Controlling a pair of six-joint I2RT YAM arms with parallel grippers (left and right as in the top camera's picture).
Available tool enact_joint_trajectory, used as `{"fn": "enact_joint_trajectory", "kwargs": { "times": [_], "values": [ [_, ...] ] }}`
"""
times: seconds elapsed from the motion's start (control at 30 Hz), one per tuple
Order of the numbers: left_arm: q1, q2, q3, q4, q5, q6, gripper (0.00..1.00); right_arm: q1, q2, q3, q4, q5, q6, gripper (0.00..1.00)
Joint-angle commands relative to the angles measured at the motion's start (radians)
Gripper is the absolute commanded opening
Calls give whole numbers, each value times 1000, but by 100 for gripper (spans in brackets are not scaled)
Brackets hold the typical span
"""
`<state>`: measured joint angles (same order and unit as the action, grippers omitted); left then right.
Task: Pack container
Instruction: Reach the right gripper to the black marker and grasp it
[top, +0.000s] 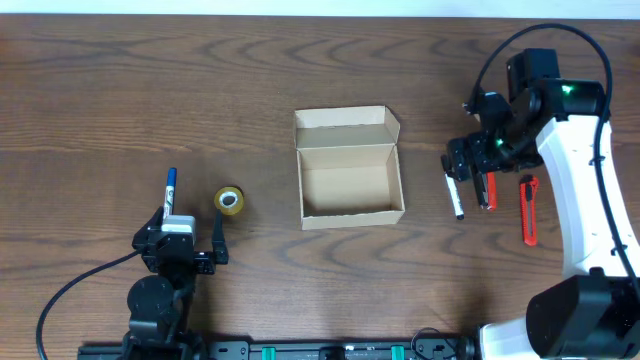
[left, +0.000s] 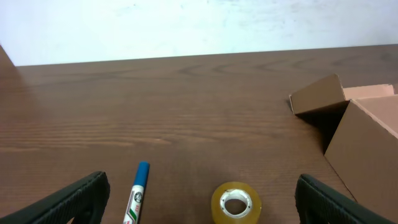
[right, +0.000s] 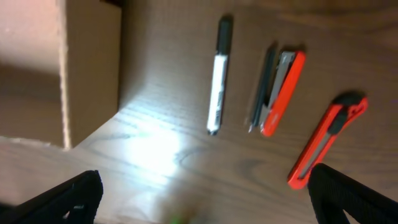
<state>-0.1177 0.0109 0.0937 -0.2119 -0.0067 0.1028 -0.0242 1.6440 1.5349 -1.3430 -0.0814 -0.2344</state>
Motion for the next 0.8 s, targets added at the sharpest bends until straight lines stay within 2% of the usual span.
{"fn": "enact_joint_trajectory", "kwargs": {
  "times": [0.0, 0.37, 0.77],
  "values": [
    [6, -6, -27, -11, -3, 7, 95, 9, 29, -29, 35, 21, -34, 99],
    [6, -6, -27, -10, -3, 6, 95, 24, 169, -212, 250, -2, -31, 98],
    [6, -6, -27, -11, -3, 6, 95, 61, 316, -215, 357, -5, -6, 99]
  ]
}}
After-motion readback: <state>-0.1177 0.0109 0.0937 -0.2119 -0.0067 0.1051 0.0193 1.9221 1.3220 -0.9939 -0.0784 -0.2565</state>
